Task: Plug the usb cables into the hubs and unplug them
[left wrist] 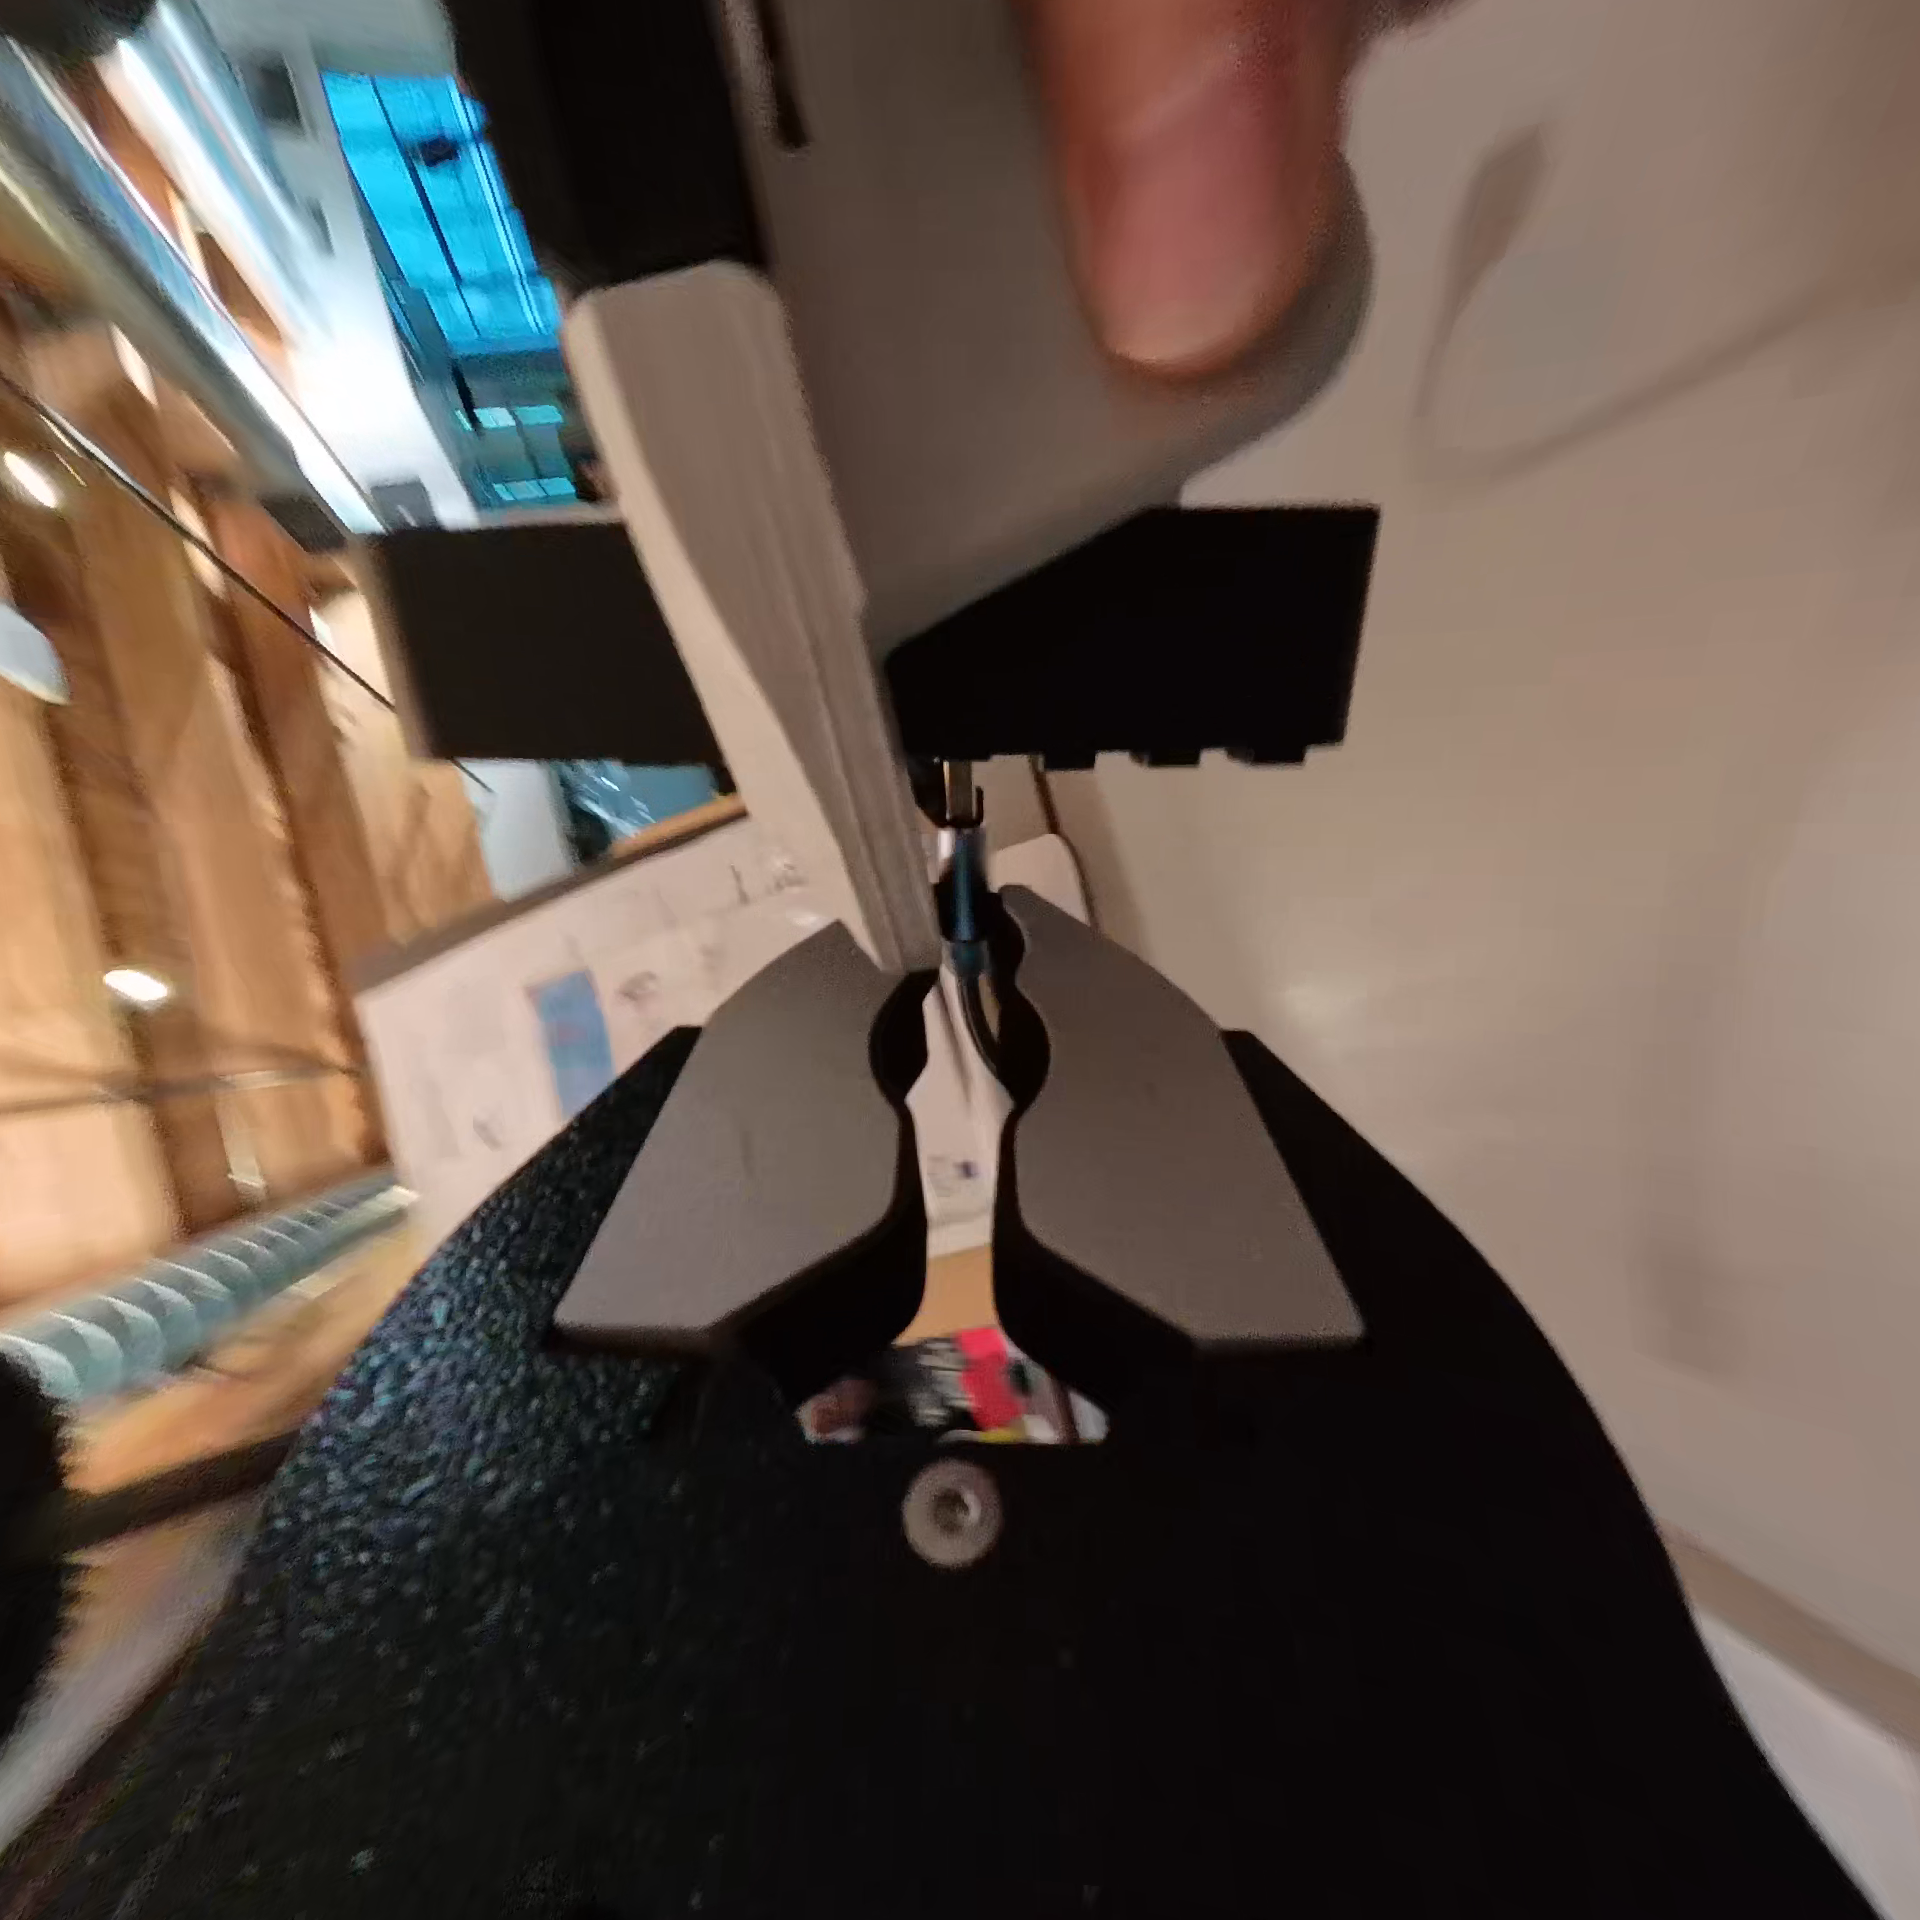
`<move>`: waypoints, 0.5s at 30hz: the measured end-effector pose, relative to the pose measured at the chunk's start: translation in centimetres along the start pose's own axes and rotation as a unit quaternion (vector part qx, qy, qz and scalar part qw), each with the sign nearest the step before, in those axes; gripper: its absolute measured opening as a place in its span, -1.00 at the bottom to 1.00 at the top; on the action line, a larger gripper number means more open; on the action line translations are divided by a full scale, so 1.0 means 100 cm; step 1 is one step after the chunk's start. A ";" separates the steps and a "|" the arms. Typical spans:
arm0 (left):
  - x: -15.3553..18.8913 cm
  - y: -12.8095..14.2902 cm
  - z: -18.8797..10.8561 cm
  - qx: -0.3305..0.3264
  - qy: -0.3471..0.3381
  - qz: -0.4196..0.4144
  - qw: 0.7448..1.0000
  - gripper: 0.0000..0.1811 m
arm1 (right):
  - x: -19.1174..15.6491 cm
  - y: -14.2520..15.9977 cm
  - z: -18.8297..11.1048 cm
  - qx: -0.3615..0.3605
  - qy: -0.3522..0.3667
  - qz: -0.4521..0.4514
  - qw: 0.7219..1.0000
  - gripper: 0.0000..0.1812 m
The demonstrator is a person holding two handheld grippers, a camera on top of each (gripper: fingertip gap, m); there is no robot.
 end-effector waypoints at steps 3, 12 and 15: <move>0.002 0.000 0.000 -0.004 0.001 -0.077 0.997 -0.92 | 0.002 -0.001 0.000 0.026 0.002 0.009 1.000 -0.21; 0.012 0.001 -0.001 -0.070 -0.014 0.030 0.997 -0.92 | 0.003 0.008 0.007 0.025 0.027 0.023 0.999 -0.19; 0.015 0.002 0.002 -0.071 0.015 -0.003 0.997 -0.91 | 0.005 0.009 0.008 0.000 0.039 -0.005 0.999 -0.21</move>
Point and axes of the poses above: each gripper's, where its closed fingertips meet, z out along the fingers, y out of its underside, x = y × z across the jaws, the point moved 5 cm from there along -z, back along the fingers, and after that the axes turned 15 degrees about x, right-handed, at the moved point
